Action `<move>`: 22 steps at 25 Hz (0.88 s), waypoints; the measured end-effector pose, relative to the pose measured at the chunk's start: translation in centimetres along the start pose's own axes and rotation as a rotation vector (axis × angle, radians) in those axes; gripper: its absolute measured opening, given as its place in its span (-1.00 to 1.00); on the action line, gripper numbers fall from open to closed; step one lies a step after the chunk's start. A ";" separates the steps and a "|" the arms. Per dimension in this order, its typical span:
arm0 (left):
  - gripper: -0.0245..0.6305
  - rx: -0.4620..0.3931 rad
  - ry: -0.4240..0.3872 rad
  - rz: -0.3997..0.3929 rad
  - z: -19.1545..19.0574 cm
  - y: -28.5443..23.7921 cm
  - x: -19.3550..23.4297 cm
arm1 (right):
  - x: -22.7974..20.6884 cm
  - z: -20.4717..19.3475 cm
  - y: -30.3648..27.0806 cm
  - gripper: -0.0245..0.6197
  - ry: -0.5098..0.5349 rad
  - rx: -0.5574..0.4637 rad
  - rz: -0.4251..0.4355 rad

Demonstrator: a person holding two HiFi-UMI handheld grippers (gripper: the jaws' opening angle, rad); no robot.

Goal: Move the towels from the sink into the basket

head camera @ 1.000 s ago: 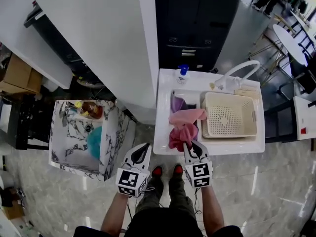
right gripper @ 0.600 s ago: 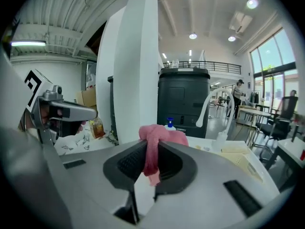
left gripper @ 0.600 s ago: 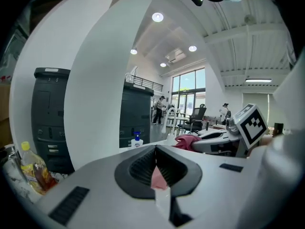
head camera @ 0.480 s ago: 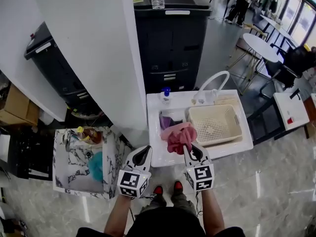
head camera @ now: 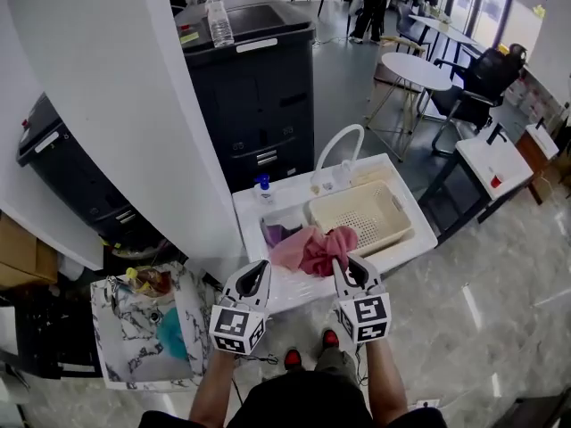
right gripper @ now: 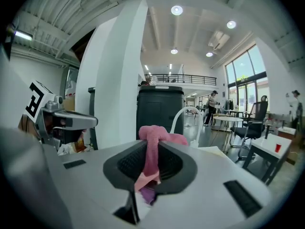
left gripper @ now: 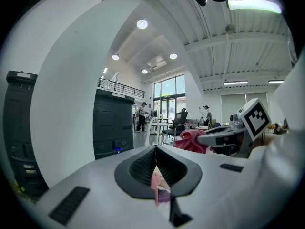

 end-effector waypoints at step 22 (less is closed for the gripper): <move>-0.90 0.035 0.037 -0.025 0.4 -16.3 -0.4 | -14.6 -2.6 -8.9 -0.72 -0.035 0.054 -0.050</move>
Point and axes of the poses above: the fingertips, and each gripper's own axes: y backward along the fingers, x to its left, z out of its top, the point moved 2 cm from there along y, backward along the fingers, and after that the axes turned 15 degrees about -z, right-handed, at the moved point
